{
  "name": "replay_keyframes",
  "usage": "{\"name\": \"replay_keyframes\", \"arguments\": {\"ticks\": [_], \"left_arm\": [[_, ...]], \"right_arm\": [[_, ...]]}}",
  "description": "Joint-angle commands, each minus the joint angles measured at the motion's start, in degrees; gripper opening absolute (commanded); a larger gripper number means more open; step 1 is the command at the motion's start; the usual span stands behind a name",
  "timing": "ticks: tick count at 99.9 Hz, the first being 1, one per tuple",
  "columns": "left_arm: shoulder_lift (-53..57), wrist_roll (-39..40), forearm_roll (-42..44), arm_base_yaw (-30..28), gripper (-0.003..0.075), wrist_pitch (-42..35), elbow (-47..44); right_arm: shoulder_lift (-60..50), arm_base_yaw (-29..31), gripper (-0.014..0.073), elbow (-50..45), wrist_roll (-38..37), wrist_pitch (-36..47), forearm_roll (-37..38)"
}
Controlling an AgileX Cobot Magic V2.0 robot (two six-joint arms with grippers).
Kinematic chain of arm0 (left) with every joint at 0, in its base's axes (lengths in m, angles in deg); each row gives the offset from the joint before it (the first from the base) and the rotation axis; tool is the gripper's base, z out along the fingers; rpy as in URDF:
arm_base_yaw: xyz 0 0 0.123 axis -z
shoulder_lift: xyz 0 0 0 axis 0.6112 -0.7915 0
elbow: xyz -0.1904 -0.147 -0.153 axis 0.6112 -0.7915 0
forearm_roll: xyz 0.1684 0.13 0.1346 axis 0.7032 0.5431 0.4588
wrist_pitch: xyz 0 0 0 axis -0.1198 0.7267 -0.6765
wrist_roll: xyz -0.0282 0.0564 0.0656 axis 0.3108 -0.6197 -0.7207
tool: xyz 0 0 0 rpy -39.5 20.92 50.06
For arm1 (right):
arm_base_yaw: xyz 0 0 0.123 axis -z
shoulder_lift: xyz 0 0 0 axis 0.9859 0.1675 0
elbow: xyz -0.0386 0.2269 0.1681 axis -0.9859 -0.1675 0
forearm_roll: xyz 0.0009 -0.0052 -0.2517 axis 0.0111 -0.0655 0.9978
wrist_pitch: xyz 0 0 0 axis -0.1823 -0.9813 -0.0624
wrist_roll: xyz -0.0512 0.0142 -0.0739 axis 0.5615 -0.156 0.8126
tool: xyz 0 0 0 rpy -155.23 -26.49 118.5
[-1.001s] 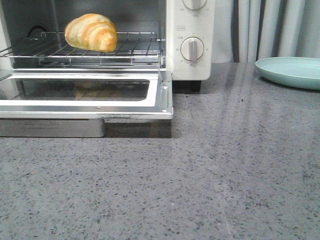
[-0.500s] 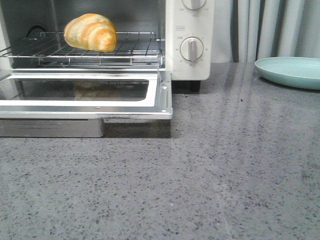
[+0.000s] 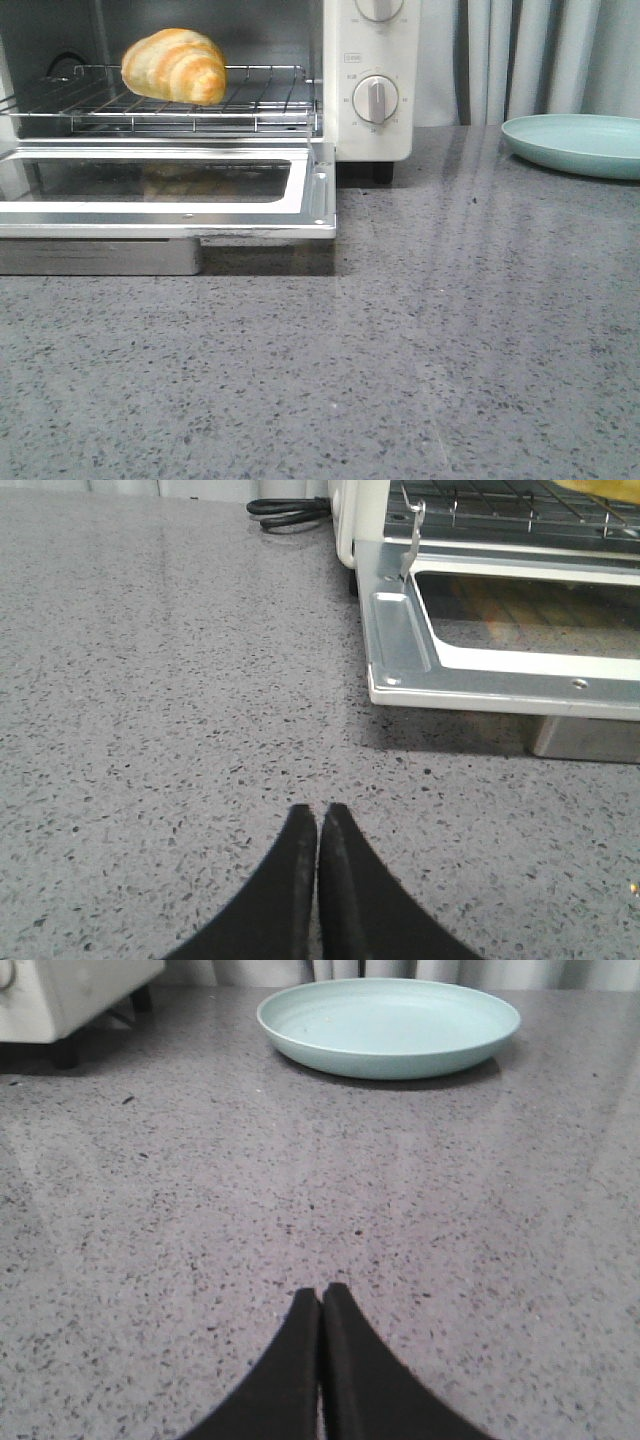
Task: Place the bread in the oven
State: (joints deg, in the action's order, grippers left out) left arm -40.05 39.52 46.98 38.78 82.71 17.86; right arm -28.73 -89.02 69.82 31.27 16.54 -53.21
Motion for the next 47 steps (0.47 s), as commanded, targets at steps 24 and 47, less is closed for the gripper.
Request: {"name": "replay_keyframes", "arguments": {"ticks": [24,47], "left_arm": [[1.74,0.57,-0.06,-0.21,-0.0021,-3.48,-1.32],[1.74,0.57,-0.06,-0.21,-0.0021,-3.48,-1.32]], "right_arm": [[-1.33,0.7,-0.0069,-0.7,0.48,2.43,0.26],[-1.33,0.7,-0.0069,-0.7,0.48,2.43,0.26]]}}
